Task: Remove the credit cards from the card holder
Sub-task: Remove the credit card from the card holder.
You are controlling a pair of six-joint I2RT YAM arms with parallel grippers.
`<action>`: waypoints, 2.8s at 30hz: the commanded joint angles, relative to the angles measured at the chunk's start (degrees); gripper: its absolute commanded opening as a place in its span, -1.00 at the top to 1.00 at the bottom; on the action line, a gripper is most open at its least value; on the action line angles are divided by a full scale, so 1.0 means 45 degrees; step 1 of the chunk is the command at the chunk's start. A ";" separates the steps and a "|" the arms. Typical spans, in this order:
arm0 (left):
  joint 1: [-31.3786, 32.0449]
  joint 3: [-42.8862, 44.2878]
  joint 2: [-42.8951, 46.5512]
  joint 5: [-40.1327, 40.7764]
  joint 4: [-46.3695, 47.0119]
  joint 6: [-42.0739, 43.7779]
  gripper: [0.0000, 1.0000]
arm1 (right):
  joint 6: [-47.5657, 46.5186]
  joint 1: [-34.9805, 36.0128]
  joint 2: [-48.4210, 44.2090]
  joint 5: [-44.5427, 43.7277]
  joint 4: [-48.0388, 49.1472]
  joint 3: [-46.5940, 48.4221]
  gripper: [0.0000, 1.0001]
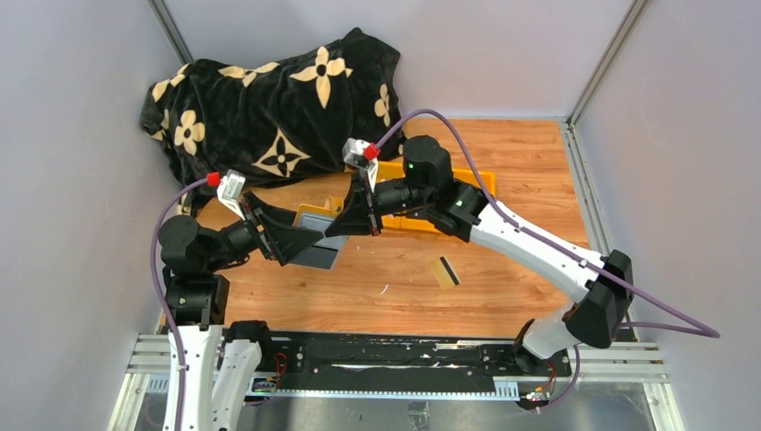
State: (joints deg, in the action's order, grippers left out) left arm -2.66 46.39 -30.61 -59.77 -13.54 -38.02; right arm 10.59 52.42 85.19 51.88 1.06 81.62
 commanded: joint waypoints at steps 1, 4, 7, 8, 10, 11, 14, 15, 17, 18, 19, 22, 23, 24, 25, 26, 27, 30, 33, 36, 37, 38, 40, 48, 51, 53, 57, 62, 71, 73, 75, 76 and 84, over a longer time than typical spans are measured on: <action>0.0039 -0.0562 0.0359 0.0506 0.3300 -0.3257 -1.00 | 0.1617 0.0040 -0.1189 -0.0357 0.3496 -0.0463 1.00; 0.0053 -0.0573 0.0371 0.0374 0.3379 -0.3546 -1.00 | 0.2352 -0.0059 -0.1367 -0.0582 0.4607 -0.0892 1.00; 0.0043 -0.0637 0.0605 0.0470 0.3508 -0.3884 -1.00 | 0.3513 -0.0195 -0.1269 -0.0692 0.6013 -0.1146 1.00; 0.0068 -0.0641 0.0652 0.0469 0.3513 -0.3981 -1.00 | 0.3934 -0.0230 -0.1232 -0.0729 0.6485 -0.1249 1.00; 0.0092 -0.0634 0.0721 0.0460 0.3512 -0.4159 -0.98 | 0.4685 -0.0291 -0.1127 -0.1003 0.7400 -0.1445 1.00; 0.0093 -0.0622 0.0730 0.0451 0.3516 -0.4260 -0.96 | 0.5141 -0.0325 -0.1073 -0.1145 0.7981 -0.1608 1.00; 0.0090 -0.0637 0.0767 0.0512 0.3575 -0.4538 -0.92 | 0.5855 -0.0375 -0.1031 -0.1685 0.8977 -0.1977 1.00; 0.0098 -0.0648 0.0784 0.0584 0.3600 -0.4592 -0.89 | 0.6026 -0.0380 -0.1049 -0.1863 0.9268 -0.2098 1.00; 0.0100 -0.0706 0.0796 0.0737 0.3702 -0.4696 -0.84 | 0.6288 -0.0380 -0.1110 -0.2196 0.9712 -0.2341 1.00; 0.0092 -0.0718 0.0805 0.0805 0.3728 -0.4781 -0.81 | 0.6405 -0.0375 -0.1144 -0.2342 0.9856 -0.2441 1.00; 0.0101 -0.0734 0.0806 0.0843 0.3790 -0.4897 -0.79 | 0.6471 -0.0380 -0.1214 -0.2550 0.9978 -0.2563 1.00; 0.0083 -0.0721 0.0842 0.1016 0.3838 -0.5096 -0.74 | 0.6500 -0.0378 -0.1547 -0.3060 1.0271 -0.3018 1.00; 0.0099 -0.0710 0.0867 0.1102 0.3855 -0.5151 -0.71 | 0.6446 -0.0380 -0.1692 -0.3365 1.0345 -0.3197 1.00; 0.0094 -0.0718 0.0909 0.1166 0.3862 -0.5204 -0.70 | 0.6405 -0.0380 -0.1820 -0.3643 1.0435 -0.3388 1.00; 0.0089 -0.0736 0.0944 0.1201 0.3868 -0.5277 -0.69 | 0.6383 -0.0380 -0.1955 -0.3909 1.0490 -0.3551 1.00; 0.0088 -0.0746 0.0975 0.1305 0.3866 -0.5374 -0.68 | 0.6314 -0.0380 -0.2082 -0.4138 1.0539 -0.3732 1.00; 0.0098 -0.0757 0.1018 0.1377 0.3868 -0.5405 -0.66 | 0.6318 -0.0380 -0.2183 -0.4379 1.0544 -0.3860 1.00; 0.0093 -0.0778 0.1094 0.1690 0.3719 -0.5414 -0.59 | 0.6351 -0.0380 -0.2440 -0.5028 1.0809 -0.4249 1.00; 0.0093 -0.0757 0.1147 0.2225 0.3147 -0.5218 -0.47 | 0.6682 -0.0380 -0.2627 -0.5616 1.1527 -0.4764 1.00; 0.0087 -0.0838 0.1158 0.2726 0.2661 -0.5166 -0.33 | 0.7308 -0.0361 -0.2605 -0.5983 1.2306 -0.5191 1.00; 0.0090 -0.0895 0.1141 0.2795 0.2646 -0.5260 -0.31 | 0.7479 -0.0361 -0.2512 -0.5982 1.2560 -0.5248 1.00; 0.0083 -0.0937 0.1112 0.2835 0.2699 -0.5379 -0.29 | 0.7714 -0.0334 -0.2377 -0.5973 1.2875 -0.5284 1.00; 0.0091 -0.0965 0.1071 0.2869 0.2794 -0.5564 -0.27 | 0.7883 -0.0242 -0.2235 -0.6051 1.3153 -0.5302 1.00; 0.0102 -0.0840 0.0944 0.1924 0.3839 -0.6102 -0.23 | 0.7301 0.0653 -0.2065 -0.8002 1.3705 -0.5949 1.00; 0.0112 -0.0913 0.0895 0.2123 0.3960 -0.6097 -0.01 | 0.6930 0.1106 -0.1972 -0.8710 1.4012 -0.6181 1.00; 0.0109 -0.0961 0.0880 0.2301 0.3975 -0.6027 0.16 | 0.6801 0.1414 -0.1911 -0.9149 1.4336 -0.6363 1.00; 0.0102 -0.0985 0.0845 0.2681 0.3904 -0.5800 0.47 | 0.6736 0.1734 -0.1785 -0.9609 1.4677 -0.6578 1.00; 0.0102 -0.0671 0.0848 0.2968 0.3195 -0.4422 0.69 | 0.7030 0.1647 -0.2000 -0.9928 1.4317 -0.7047 0.44; 0.0112 0.1693 -0.0618 0.3088 -0.2692 0.3490 0.88 | 0.6398 -0.1144 -0.3904 -0.7538 0.8038 -0.6093 -0.13; 0.0116 0.2208 -0.1222 0.2786 -0.4035 0.4672 0.87 | 0.5049 -0.1255 -0.4146 -0.7533 0.6074 -0.5241 -0.19; 0.0103 0.2617 -0.1702 0.2171 -0.5075 0.5574 0.88 | 0.4016 -0.1269 -0.3945 -0.6998 0.4712 -0.4340 -0.37; 0.0102 0.2767 -0.1900 0.1712 -0.5526 0.6019 0.88 | 0.3619 -0.1292 -0.3715 -0.6489 0.4221 -0.3902 -0.45; 0.0120 0.3726 -0.2513 -0.0380 -0.8328 0.8799 0.91 | 0.0983 -0.1376 -0.1443 -0.1215 0.1613 -0.0933 -0.63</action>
State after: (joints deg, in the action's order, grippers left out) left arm -2.44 60.14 -42.61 -55.16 -44.45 -7.62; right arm 22.83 46.83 74.17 32.08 18.35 72.95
